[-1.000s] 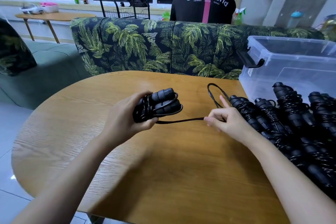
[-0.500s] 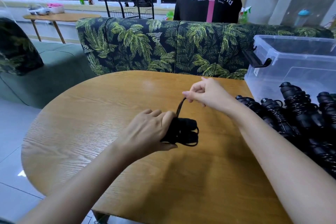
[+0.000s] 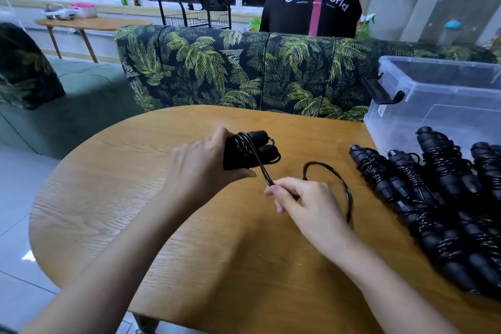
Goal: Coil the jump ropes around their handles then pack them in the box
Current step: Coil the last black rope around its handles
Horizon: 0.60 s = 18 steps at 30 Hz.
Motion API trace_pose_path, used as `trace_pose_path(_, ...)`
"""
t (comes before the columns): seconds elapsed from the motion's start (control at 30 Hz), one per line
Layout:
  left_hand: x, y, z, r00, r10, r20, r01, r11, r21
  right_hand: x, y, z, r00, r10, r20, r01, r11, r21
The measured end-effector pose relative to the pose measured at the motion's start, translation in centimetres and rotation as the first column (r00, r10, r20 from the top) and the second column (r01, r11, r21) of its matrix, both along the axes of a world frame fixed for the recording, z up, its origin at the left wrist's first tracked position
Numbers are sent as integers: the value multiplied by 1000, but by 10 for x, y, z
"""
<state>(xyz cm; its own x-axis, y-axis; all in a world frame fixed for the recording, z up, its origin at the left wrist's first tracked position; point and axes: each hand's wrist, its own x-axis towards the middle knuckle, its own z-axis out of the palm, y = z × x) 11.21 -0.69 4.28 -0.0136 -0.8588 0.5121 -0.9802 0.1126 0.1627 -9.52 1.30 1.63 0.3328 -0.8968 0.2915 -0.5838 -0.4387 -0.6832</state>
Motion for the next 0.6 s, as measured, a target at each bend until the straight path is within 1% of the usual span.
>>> trace_pose_path(0.07,2,-1,0,988,-18,-156,25,999,41,4,-2,-1,998,16,67,-21,997,79)
trace_pose_path(0.17,5,2,1,920,-59,-388,90,994,63,11,-8,1,981,1,194,-37,982,184)
trace_pose_path(0.2,5,3,1,878,-85,-471,135,988,75,13,-11,3,972,-17,234,-35,977,213)
trace_pose_path(0.27,5,5,1,748,-158,-644,266,961,72,17,-17,6,960,-61,275,-13,966,257)
trace_pose_path(0.3,4,5,1,690,-179,-701,319,945,73,18,-19,7,957,-84,279,4,961,275)
trace_pose_path(0.37,3,7,2,626,-189,-756,383,920,87,19,-23,7,950,-136,281,53,957,284)
trace_pose_path(0.4,1,9,3,611,-190,-768,402,911,95,19,-24,7,947,-165,276,89,960,267)
trace_pose_path(0.47,0,11,5,590,-199,-783,439,893,104,18,-26,6,942,-242,232,209,965,156)
trace_pose_path(0.53,-1,11,9,568,-206,-797,475,873,113,16,-28,5,927,-313,207,328,944,-42)
trace_pose_path(0.6,-3,10,14,552,-203,-809,501,856,126,13,-32,10,933,-284,223,338,904,-263)
